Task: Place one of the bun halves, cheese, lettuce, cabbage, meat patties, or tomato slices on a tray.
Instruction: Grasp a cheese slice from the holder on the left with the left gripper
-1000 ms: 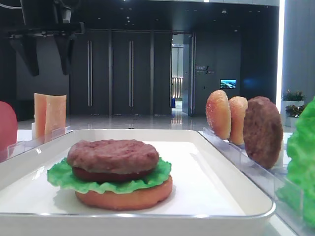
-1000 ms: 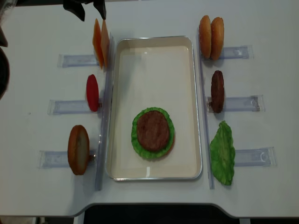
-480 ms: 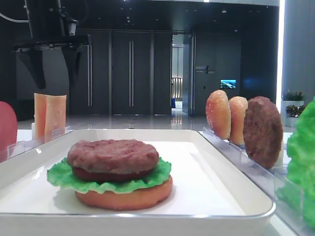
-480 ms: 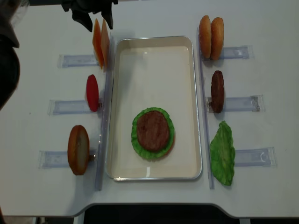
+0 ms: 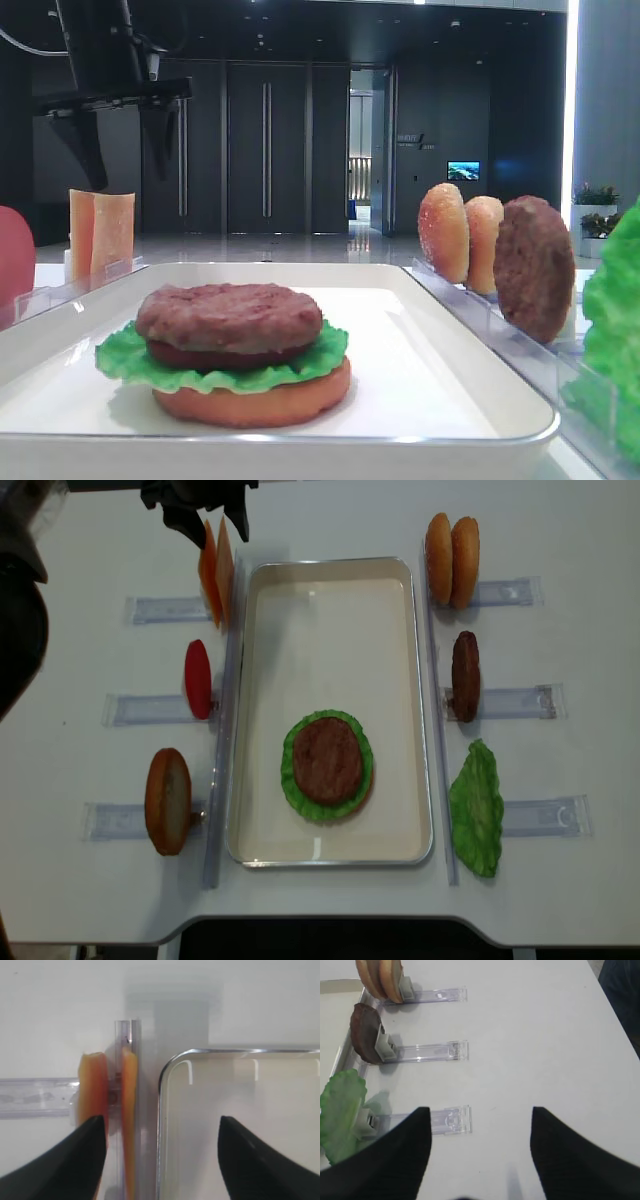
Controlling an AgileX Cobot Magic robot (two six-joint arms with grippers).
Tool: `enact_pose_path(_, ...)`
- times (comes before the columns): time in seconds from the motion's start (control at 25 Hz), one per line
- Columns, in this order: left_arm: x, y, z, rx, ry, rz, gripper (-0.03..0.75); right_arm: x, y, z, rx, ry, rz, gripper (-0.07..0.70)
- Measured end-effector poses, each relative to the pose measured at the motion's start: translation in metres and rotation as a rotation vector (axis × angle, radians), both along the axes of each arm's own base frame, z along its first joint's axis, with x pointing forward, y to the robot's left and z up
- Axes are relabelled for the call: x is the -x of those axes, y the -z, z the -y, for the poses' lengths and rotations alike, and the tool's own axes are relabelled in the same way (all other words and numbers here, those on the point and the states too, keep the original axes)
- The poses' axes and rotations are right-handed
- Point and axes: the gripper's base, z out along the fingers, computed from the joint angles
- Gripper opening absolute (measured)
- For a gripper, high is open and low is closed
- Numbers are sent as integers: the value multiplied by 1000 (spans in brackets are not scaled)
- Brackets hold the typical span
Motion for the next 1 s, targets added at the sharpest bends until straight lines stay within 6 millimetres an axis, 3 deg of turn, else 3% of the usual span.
enact_pose_path(0.84, 0, 0, 1, 13, -13, 0, 535, 0, 0, 0, 0, 0, 0, 416)
enact_pose_path(1.0, -3, 10, 2, 14, -13, -22, 535, 0, 0, 0, 0, 0, 0, 416)
